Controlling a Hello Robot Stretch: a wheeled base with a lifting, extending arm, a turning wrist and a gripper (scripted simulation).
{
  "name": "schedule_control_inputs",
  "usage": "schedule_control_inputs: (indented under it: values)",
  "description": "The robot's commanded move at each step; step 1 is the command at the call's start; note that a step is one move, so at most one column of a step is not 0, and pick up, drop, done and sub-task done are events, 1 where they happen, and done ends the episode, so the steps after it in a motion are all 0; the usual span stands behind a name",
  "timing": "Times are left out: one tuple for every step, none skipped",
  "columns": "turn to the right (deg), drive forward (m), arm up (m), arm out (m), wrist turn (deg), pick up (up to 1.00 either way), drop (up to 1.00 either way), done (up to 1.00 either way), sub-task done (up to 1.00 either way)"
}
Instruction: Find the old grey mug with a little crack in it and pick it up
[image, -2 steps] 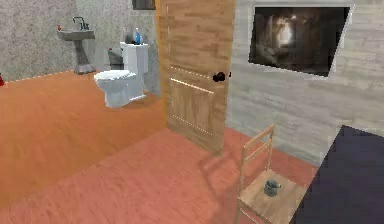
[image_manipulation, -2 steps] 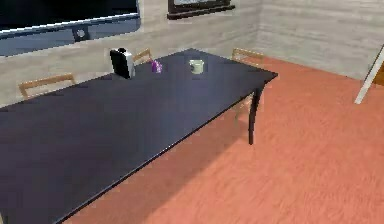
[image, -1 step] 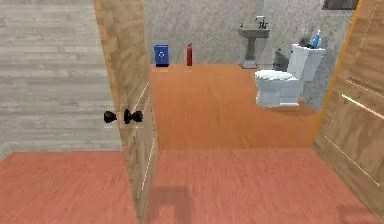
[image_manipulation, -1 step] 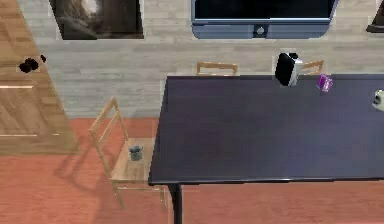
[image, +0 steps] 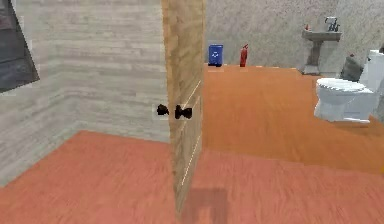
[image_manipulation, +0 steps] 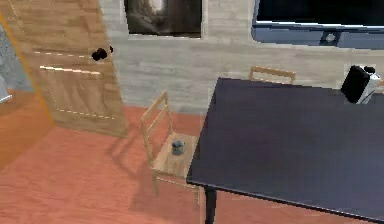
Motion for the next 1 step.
schedule_control_inputs:
  values:
    - [45.0,0.00,0.00,0.00,0.0,0.00,0.00,0.00,0.00]
